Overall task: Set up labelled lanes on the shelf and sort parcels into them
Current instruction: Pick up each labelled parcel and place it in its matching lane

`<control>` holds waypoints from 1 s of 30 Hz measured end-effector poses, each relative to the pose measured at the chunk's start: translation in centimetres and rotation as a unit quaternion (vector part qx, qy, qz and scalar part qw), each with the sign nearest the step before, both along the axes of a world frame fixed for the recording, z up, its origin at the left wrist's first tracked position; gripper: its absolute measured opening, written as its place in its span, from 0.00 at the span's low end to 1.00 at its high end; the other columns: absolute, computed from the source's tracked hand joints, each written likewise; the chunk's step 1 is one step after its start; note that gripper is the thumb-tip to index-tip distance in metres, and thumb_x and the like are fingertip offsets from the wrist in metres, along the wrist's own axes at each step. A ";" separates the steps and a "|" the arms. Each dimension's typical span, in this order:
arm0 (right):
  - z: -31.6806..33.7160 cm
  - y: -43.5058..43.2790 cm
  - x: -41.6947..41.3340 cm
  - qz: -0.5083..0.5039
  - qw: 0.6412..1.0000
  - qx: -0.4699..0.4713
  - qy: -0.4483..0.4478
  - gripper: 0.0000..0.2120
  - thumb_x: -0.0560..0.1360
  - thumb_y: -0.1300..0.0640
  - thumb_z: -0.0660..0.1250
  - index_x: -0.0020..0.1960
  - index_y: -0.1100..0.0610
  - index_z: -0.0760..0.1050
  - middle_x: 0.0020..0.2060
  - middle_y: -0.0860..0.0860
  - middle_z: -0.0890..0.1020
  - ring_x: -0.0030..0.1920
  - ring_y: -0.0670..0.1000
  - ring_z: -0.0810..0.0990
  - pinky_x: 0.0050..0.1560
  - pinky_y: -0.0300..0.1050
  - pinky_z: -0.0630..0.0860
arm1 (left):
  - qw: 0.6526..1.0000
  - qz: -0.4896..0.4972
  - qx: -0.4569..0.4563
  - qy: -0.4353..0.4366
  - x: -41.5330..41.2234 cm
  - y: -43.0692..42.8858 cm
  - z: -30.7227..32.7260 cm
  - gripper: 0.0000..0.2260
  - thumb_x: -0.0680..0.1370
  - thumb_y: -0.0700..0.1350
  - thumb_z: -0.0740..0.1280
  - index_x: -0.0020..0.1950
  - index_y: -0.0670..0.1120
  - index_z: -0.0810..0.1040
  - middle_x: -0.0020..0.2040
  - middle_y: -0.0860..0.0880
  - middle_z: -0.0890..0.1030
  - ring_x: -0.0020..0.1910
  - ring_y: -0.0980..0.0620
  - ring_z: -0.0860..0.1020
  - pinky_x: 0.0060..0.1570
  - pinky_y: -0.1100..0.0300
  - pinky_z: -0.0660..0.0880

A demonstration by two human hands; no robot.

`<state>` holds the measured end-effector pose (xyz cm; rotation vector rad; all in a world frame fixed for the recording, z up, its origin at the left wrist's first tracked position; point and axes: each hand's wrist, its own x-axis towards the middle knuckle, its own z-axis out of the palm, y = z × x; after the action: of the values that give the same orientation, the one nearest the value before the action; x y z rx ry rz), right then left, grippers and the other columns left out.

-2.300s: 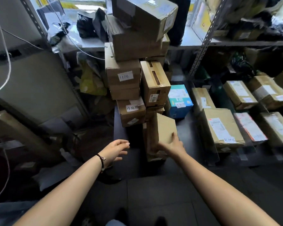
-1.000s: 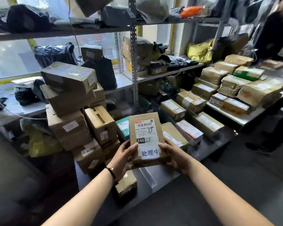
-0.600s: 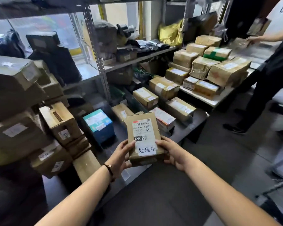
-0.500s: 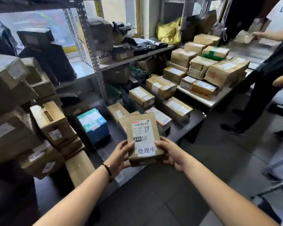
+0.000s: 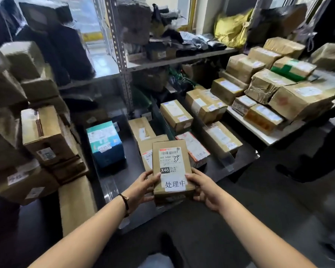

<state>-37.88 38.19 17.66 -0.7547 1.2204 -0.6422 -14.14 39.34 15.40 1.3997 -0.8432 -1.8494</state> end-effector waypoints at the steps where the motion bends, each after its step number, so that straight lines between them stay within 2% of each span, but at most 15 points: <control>1: -0.2 -1.3 0.0 0.006 1.000 0.003 -0.003 0.22 0.80 0.54 0.67 0.73 0.46 0.70 0.57 0.49 0.86 0.55 0.49 0.84 0.50 0.47 0.78 | 1.000 0.006 0.001 -0.003 0.1 -0.9 -0.3 0.30 0.70 0.61 0.75 0.68 0.57 0.68 0.59 0.53 0.84 0.57 0.52 0.83 0.64 0.44 0.75; 4: 0.2 -4.8 0.3 0.033 0.999 0.012 0.003 0.19 0.80 0.55 0.66 0.70 0.46 0.74 0.57 0.48 0.86 0.51 0.46 0.84 0.44 0.43 0.78 | 1.000 0.021 0.012 -0.007 0.3 -3.6 -0.4 0.31 0.69 0.61 0.73 0.68 0.57 0.69 0.58 0.55 0.84 0.56 0.54 0.83 0.62 0.47 0.76; 5: 0.1 -6.2 0.5 0.041 0.999 0.014 0.002 0.18 0.80 0.55 0.66 0.69 0.46 0.74 0.57 0.47 0.86 0.51 0.45 0.84 0.46 0.44 0.78 | 0.999 0.030 0.014 -0.004 0.2 -4.5 -0.5 0.28 0.70 0.60 0.73 0.68 0.57 0.70 0.57 0.56 0.85 0.54 0.55 0.84 0.58 0.50 0.78; 7: 0.2 -8.6 0.7 0.053 0.998 0.017 -0.002 0.19 0.80 0.56 0.66 0.70 0.46 0.73 0.57 0.46 0.86 0.52 0.44 0.85 0.53 0.48 0.75 | 0.999 0.051 0.013 -0.001 -0.1 -6.3 -0.2 0.18 0.77 0.54 0.71 0.65 0.55 0.71 0.52 0.58 0.86 0.49 0.58 0.85 0.52 0.55 0.80; 9: 0.5 -11.1 0.9 0.065 0.998 0.020 -0.007 0.20 0.80 0.55 0.66 0.71 0.46 0.71 0.57 0.47 0.86 0.54 0.45 0.85 0.50 0.47 0.74 | 0.998 0.065 0.015 -0.002 -0.1 -8.1 0.2 0.12 0.80 0.51 0.67 0.63 0.55 0.72 0.49 0.59 0.86 0.48 0.58 0.85 0.54 0.54 0.79; 11: 0.7 -13.8 1.1 0.077 0.997 0.020 -0.013 0.19 0.80 0.54 0.66 0.70 0.45 0.72 0.59 0.48 0.85 0.59 0.49 0.84 0.51 0.48 0.75 | 0.996 0.085 0.015 0.003 0.5 -10.1 0.6 0.14 0.79 0.52 0.68 0.63 0.56 0.72 0.50 0.58 0.86 0.53 0.55 0.84 0.61 0.49 0.78; 13: 0.6 -16.5 1.6 0.088 0.996 0.019 -0.020 0.17 0.81 0.53 0.65 0.69 0.45 0.73 0.60 0.49 0.85 0.63 0.52 0.82 0.57 0.54 0.77 | 0.994 0.105 0.013 0.000 1.2 -12.0 0.7 0.18 0.77 0.56 0.70 0.65 0.55 0.73 0.53 0.56 0.85 0.57 0.53 0.82 0.64 0.46 0.75; 15: 0.4 -19.0 2.3 0.096 0.995 0.019 -0.028 0.16 0.81 0.53 0.65 0.68 0.45 0.74 0.60 0.50 0.85 0.64 0.54 0.81 0.62 0.58 0.75 | 0.993 0.121 0.007 -0.010 2.0 -13.5 1.0 0.19 0.78 0.57 0.68 0.66 0.54 0.75 0.57 0.54 0.84 0.58 0.52 0.80 0.63 0.48 0.74; 20: -1.0 -25.1 5.0 0.121 0.991 0.043 -0.036 0.17 0.81 0.51 0.65 0.69 0.49 0.73 0.59 0.51 0.85 0.64 0.55 0.81 0.71 0.64 0.70 | 0.983 0.182 0.017 -0.027 4.3 -16.8 1.6 0.15 0.81 0.54 0.63 0.66 0.51 0.75 0.64 0.47 0.80 0.63 0.48 0.78 0.58 0.50 0.75; 26: -2.9 -32.3 8.9 0.166 0.984 0.053 -0.035 0.19 0.81 0.52 0.66 0.71 0.54 0.71 0.60 0.54 0.84 0.62 0.56 0.82 0.67 0.63 0.75 | 0.973 0.221 0.040 -0.054 6.0 -20.1 1.9 0.11 0.81 0.53 0.64 0.63 0.54 0.75 0.63 0.51 0.80 0.63 0.50 0.78 0.68 0.45 0.70; 30: -3.8 -35.7 10.2 0.181 0.981 0.069 -0.008 0.19 0.81 0.51 0.66 0.70 0.53 0.71 0.57 0.53 0.85 0.58 0.54 0.84 0.50 0.52 0.81 | 0.965 0.246 0.056 -0.066 6.6 -21.8 1.7 0.09 0.82 0.52 0.63 0.61 0.55 0.75 0.62 0.50 0.80 0.61 0.51 0.78 0.67 0.45 0.72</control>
<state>-27.64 2.44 13.90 -0.8257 1.0661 -0.2609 -7.55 17.55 17.08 1.6411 -0.4014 -1.4500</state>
